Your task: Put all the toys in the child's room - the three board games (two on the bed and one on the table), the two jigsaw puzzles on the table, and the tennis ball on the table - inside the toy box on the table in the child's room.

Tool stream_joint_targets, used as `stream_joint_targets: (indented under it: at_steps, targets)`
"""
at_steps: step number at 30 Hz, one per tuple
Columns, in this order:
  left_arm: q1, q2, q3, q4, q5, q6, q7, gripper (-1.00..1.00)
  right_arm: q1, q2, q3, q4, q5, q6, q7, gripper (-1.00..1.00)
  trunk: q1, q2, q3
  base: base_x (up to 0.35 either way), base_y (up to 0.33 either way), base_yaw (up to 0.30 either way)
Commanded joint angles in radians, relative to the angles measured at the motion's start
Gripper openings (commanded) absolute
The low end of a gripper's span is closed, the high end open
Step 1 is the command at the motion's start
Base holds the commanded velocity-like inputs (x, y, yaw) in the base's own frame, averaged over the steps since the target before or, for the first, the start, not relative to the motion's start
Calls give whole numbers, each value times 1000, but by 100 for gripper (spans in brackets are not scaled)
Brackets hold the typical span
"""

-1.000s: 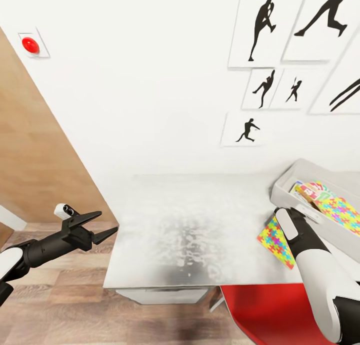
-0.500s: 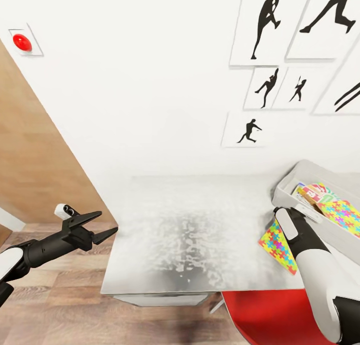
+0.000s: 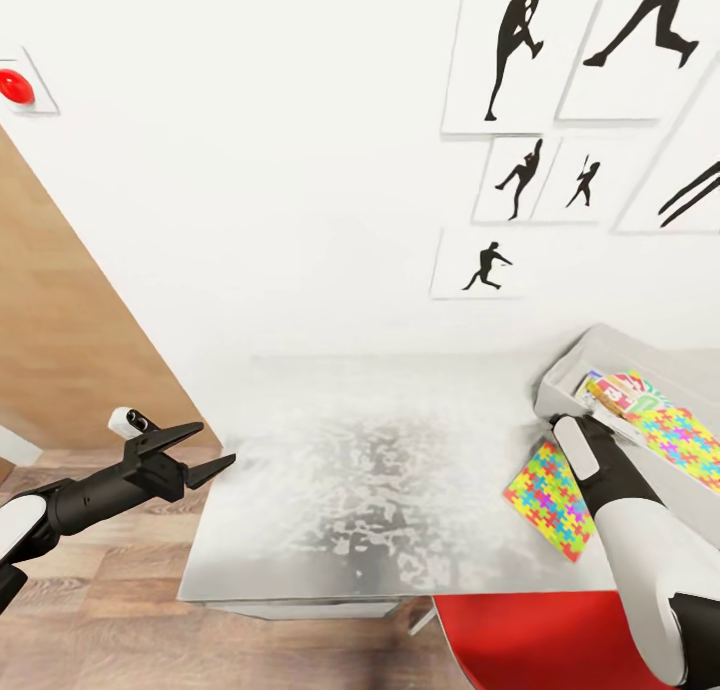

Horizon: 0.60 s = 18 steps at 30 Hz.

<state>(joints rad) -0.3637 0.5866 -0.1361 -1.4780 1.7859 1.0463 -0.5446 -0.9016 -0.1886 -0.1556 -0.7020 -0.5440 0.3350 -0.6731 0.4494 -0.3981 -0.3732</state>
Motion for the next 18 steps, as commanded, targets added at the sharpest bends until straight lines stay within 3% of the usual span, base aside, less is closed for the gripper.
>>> stream_joint_targets:
  at_steps: [1,18]
  targets:
    - [-1,1,-2,1,-3,1,-8,100,0,-2,0,-2,-4,6,-5,100,1,-2,-2,6,-24,0]
    - [-1,1,-2,0,-3,1,-8,100,0,-5,1,-1,-5,6,0,100,1,-2,-10,1,-2,0]
